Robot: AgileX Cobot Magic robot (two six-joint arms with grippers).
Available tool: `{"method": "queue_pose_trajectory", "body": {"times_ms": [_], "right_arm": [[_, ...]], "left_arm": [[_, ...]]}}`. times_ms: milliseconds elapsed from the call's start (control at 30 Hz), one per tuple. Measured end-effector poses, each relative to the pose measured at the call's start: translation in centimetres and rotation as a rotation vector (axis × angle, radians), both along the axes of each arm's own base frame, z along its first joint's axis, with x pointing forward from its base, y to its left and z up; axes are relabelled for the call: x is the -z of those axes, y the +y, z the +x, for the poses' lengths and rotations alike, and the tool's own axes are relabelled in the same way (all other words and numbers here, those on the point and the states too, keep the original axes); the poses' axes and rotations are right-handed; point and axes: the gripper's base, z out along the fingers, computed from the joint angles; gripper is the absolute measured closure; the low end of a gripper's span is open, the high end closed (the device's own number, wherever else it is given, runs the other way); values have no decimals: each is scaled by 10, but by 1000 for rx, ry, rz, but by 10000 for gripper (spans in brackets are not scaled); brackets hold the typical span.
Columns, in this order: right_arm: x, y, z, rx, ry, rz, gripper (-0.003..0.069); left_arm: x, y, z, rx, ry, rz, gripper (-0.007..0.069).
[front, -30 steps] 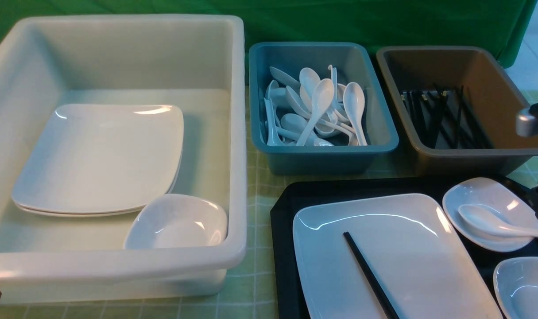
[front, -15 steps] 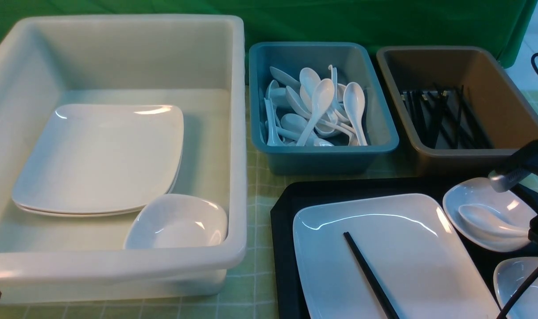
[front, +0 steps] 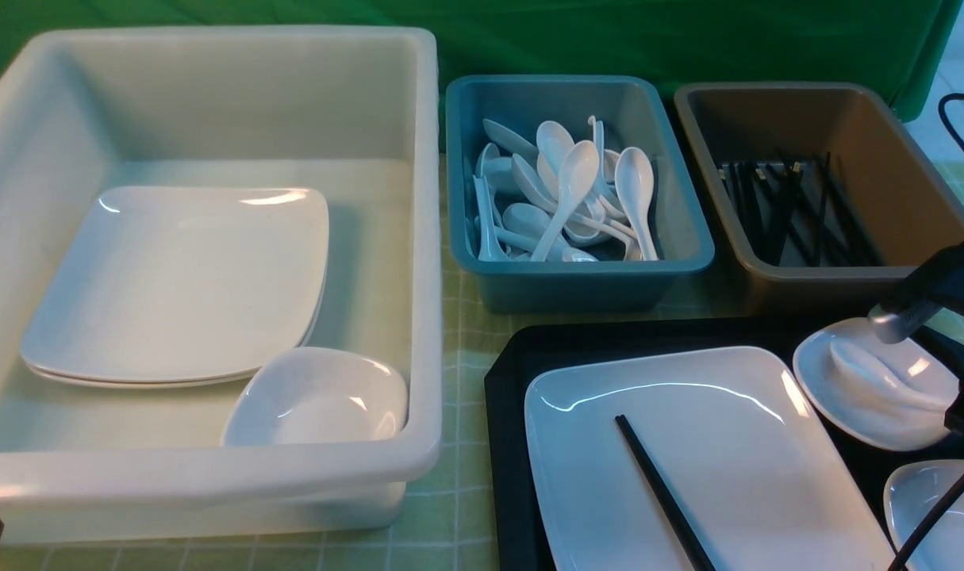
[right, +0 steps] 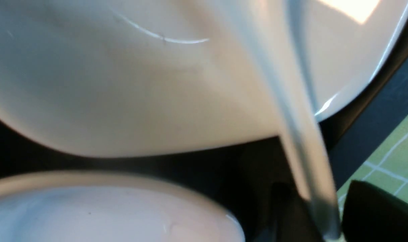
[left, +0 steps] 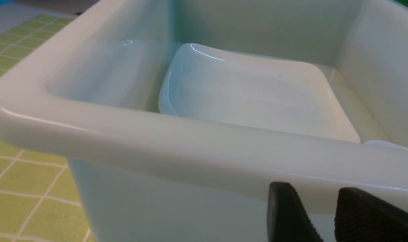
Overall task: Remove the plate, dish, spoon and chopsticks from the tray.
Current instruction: Use the right arm to grab a soup spoon from the plate, then use the right arm to put the soup spoon into the small storage box in the middle
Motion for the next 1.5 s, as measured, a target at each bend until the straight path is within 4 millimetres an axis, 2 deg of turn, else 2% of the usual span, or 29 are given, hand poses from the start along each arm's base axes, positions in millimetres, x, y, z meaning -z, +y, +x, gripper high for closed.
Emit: {"method": "queue_pose_trajectory", "body": {"times_ms": [200, 367, 500, 600, 733, 800, 900, 1000, 1033, 1067, 1233, 1333, 1367, 1400, 1500], "right_arm": [[0, -1, -4, 13, 43, -11, 529], [-2, -3, -12, 41, 120, -32, 529], [-11, -2, -16, 60, 117, -20, 529], [-26, 0, -21, 73, 73, 5, 529], [-63, 7, -36, 87, -44, 68, 529], [-74, 10, -40, 84, -81, 88, 529], [-100, 28, -48, 44, -219, 176, 529], [-123, 56, -47, -18, -374, 305, 529], [-123, 58, -47, -18, -373, 312, 529], [-130, 74, -44, -41, -422, 371, 529], [-136, 120, -18, -98, -505, 469, 529], [-131, 142, 8, -112, -516, 491, 529], [-123, 152, 23, -108, -512, 498, 529], [-124, 156, 31, -104, -526, 506, 529], [-109, 172, 64, -68, -547, 528, 529]], "left_arm": [[0, 0, 0, 0, 0, 0, 414], [0, 0, 0, 0, 0, 0, 410], [0, 0, 0, 0, 0, 0, 405], [0, 0, 0, 0, 0, 0, 402], [0, 0, 0, 0, 0, 0, 401], [0, 0, 0, 0, 0, 0, 401], [0, 0, 0, 0, 0, 0, 400], [0, 0, 0, 0, 0, 0, 400], [0, 0, 0, 0, 0, 0, 400], [0, 0, 0, 0, 0, 0, 400], [0, 0, 0, 0, 0, 0, 400], [0, 0, 0, 0, 0, 0, 400], [0, 0, 0, 0, 0, 0, 400], [0, 0, 0, 0, 0, 0, 400], [0, 0, 0, 0, 0, 0, 400]]}}
